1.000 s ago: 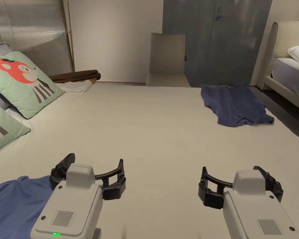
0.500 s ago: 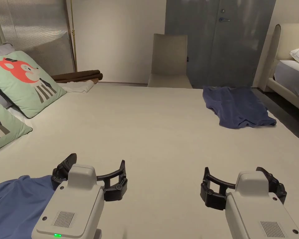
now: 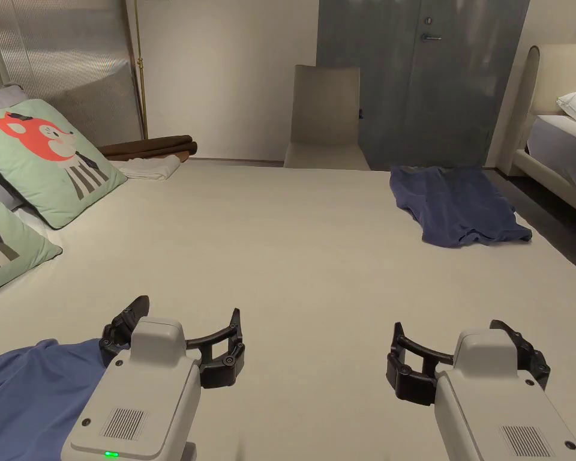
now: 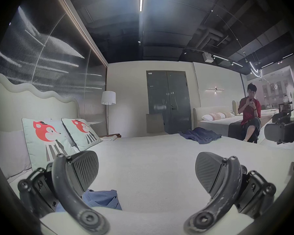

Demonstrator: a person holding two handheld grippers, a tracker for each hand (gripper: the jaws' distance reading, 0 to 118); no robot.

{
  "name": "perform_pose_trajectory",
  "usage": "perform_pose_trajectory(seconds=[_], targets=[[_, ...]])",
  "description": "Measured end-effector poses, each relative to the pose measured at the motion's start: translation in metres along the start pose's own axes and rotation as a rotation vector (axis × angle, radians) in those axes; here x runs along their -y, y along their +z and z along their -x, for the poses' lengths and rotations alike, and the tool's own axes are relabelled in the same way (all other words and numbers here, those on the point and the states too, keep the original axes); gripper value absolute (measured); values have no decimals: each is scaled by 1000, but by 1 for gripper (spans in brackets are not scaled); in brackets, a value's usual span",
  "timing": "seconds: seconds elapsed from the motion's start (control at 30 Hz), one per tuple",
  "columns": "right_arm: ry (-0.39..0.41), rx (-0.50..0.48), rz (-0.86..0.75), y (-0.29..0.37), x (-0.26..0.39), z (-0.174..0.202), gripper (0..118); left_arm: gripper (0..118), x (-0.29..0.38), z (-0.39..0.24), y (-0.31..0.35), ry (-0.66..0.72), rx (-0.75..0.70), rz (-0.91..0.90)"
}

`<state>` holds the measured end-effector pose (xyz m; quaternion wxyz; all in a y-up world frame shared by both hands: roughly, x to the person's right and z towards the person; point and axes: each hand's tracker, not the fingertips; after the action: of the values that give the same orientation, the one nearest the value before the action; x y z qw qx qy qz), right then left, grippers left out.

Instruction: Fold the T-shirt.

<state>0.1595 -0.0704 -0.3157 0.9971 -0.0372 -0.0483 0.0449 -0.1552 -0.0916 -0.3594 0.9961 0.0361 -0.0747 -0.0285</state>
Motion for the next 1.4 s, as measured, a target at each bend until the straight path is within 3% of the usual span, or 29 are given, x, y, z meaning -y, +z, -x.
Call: perform_pose_trajectory(seconds=[0.03, 0.07, 0.1, 0.13, 0.17, 0.4, 0.57, 0.7, 0.8, 1.07, 1.23, 1.4], targets=[[0, 0, 0, 1, 0, 0, 97, 104, 0, 0, 1, 2, -8, 3], [1, 21, -2, 3, 0, 1, 75, 92, 0, 0, 1, 4, -20, 4], [4, 29, -3, 3, 0, 2, 43, 70, 0, -1, 2, 11, -29, -1], [4, 28, 2, 2, 0, 1, 0, 28, 0, 0, 2, 15, -46, -5], [3, 24, 22, 1, 0, 0, 0, 0, -1, 0, 1, 22, -56, 2], [-9, 29, 17, 1, -2, -3, 0, 0, 5, 5, -2, 38, -75, 32], [-20, -36, 28, -11, -4, 13, 0, 0, 9, 26, 12, 20, -123, 55], [-56, -151, 34, -27, -4, 56, 0, 0, 9, 69, 35, 31, -250, 75], [-21, -259, 33, -36, -3, 102, 0, 0, 6, 106, 61, 23, -364, 78], [-42, -507, 47, -30, 1, 215, 0, 0, 7, 191, 142, -28, -605, 150], [-20, -577, 50, -24, 2, 246, 0, 0, 8, 208, 164, -35, -640, 178], [-16, -591, 58, -22, 5, 248, 0, 0, 16, 205, 154, 20, -603, 253]])
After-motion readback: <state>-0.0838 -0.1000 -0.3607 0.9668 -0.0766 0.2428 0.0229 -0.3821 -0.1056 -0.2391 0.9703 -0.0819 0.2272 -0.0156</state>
